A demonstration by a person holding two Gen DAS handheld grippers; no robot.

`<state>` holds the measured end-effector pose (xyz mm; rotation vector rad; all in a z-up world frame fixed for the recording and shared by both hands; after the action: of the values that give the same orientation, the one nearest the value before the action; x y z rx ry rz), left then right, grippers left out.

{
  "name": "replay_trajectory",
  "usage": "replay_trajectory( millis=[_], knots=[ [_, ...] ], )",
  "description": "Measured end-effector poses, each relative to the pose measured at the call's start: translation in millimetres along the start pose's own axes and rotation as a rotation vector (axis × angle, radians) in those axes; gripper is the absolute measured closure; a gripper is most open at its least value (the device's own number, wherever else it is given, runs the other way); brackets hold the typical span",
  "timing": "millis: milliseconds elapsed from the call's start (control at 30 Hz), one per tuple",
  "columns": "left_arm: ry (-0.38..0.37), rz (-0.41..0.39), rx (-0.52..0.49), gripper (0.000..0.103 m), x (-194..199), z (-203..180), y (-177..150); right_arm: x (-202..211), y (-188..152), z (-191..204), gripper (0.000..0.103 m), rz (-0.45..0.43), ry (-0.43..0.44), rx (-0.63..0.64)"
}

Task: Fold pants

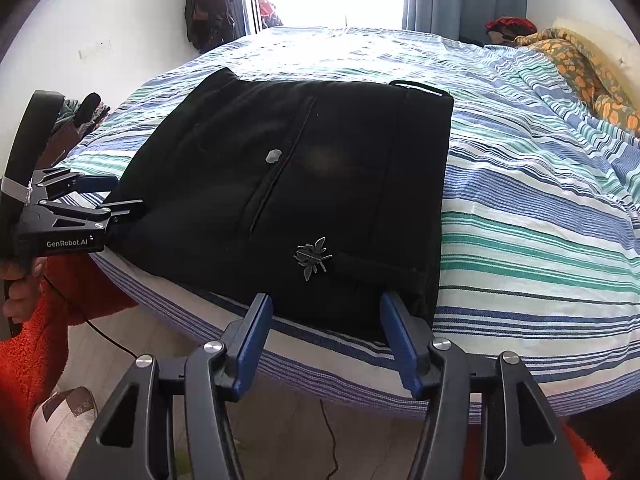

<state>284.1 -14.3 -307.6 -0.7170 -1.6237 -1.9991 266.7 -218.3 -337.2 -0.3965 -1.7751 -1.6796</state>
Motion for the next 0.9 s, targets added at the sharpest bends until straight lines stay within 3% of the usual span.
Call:
replay_trajectory(
  millis=[900],
  knots=[
    [0.012, -0.005, -0.010, 0.029, 1.1, -0.8, 0.2, 1.5, -0.5, -1.8, 0.044, 0.003, 0.010, -0.009]
  ],
)
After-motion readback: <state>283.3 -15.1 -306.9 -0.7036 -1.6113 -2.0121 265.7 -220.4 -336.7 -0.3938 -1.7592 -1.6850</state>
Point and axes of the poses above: each gripper's, at about its wrist camera, not at the fingertips, and x roughly against the way its jaws point, z to its left, y to its top, the point moved 10 cm from there along -x, roughly the way its jaws point, and after that the axes turned 15 degrees about -z, right-handed, at the moved point
